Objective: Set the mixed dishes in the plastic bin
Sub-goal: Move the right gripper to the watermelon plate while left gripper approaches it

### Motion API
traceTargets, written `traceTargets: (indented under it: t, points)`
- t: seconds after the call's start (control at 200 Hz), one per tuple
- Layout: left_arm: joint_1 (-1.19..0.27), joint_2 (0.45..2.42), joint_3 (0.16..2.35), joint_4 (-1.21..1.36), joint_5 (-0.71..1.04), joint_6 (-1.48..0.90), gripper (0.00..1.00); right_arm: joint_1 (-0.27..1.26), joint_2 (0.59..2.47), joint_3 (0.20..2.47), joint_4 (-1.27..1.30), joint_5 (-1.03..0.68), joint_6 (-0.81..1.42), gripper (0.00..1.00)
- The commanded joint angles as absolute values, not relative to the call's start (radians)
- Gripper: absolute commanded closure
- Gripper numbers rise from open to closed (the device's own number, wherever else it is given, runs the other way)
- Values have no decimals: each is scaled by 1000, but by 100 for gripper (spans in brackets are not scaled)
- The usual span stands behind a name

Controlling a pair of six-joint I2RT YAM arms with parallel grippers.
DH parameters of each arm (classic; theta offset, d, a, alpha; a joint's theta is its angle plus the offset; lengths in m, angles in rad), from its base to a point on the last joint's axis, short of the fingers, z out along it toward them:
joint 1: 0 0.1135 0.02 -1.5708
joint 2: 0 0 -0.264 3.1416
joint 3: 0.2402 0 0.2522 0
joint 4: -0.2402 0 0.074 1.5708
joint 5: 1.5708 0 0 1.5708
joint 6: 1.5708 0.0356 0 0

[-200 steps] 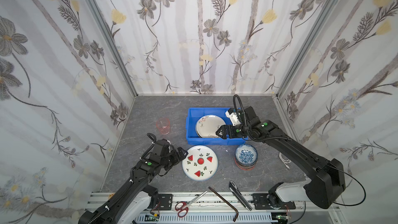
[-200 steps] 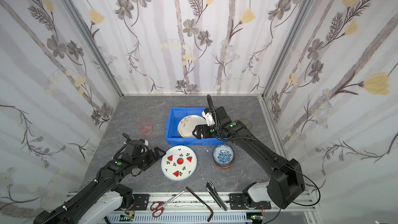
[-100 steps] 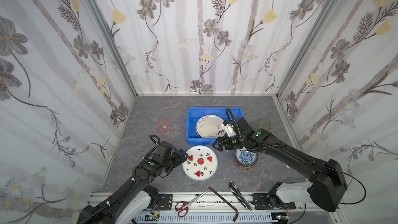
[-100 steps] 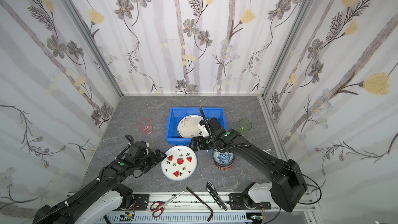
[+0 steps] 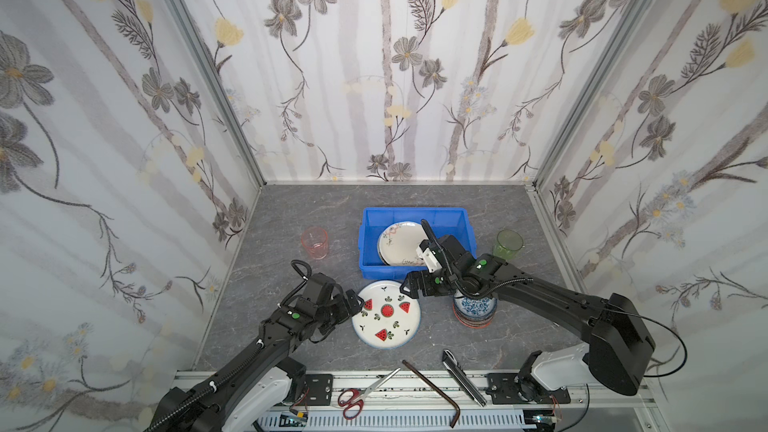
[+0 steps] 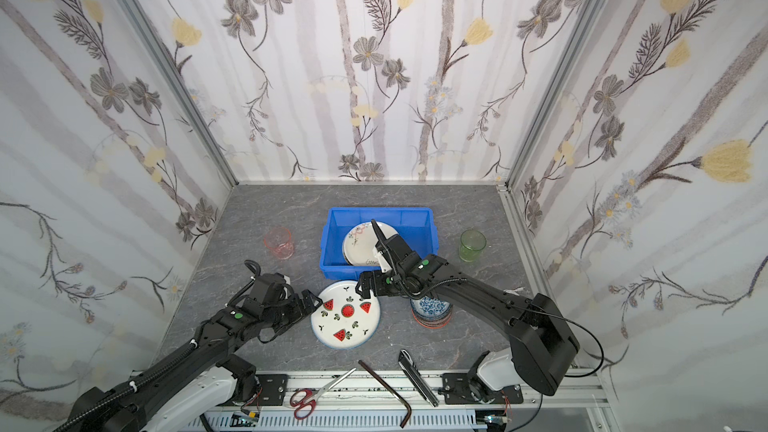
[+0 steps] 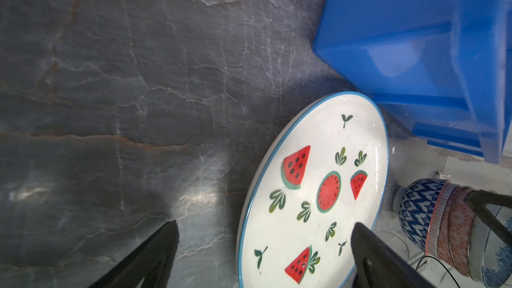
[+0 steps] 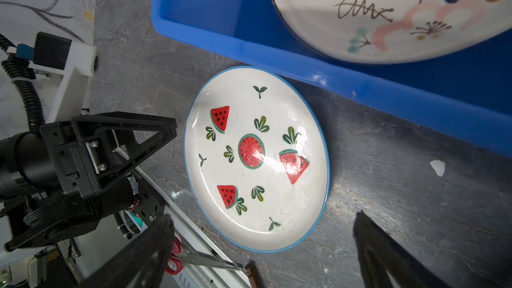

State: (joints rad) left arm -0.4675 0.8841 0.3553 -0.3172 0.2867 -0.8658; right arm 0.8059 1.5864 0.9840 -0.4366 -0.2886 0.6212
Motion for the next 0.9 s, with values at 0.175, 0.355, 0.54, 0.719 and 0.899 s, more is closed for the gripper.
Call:
traceTargets:
  t: [0.175,0.355,0.54,0.719,0.899]
  points:
    - [-472,885,347,-260,319,-845,2,815,1670,963,-381,-275,667,0]
    - [-477,898,330,-228,340,-845,3,845,1704,955,-367,-274,686,0]
    - [-482,927,321,-179,380,-844,4,850,1739,937,-327,-306,693,0]
    - [-485,931,308,-131,411,-856,5,850,1764,903,-273,-335,713,0]
    - [-485,940,294,-103,425,-868,6,849,1777,887,-241,-358,720,0]
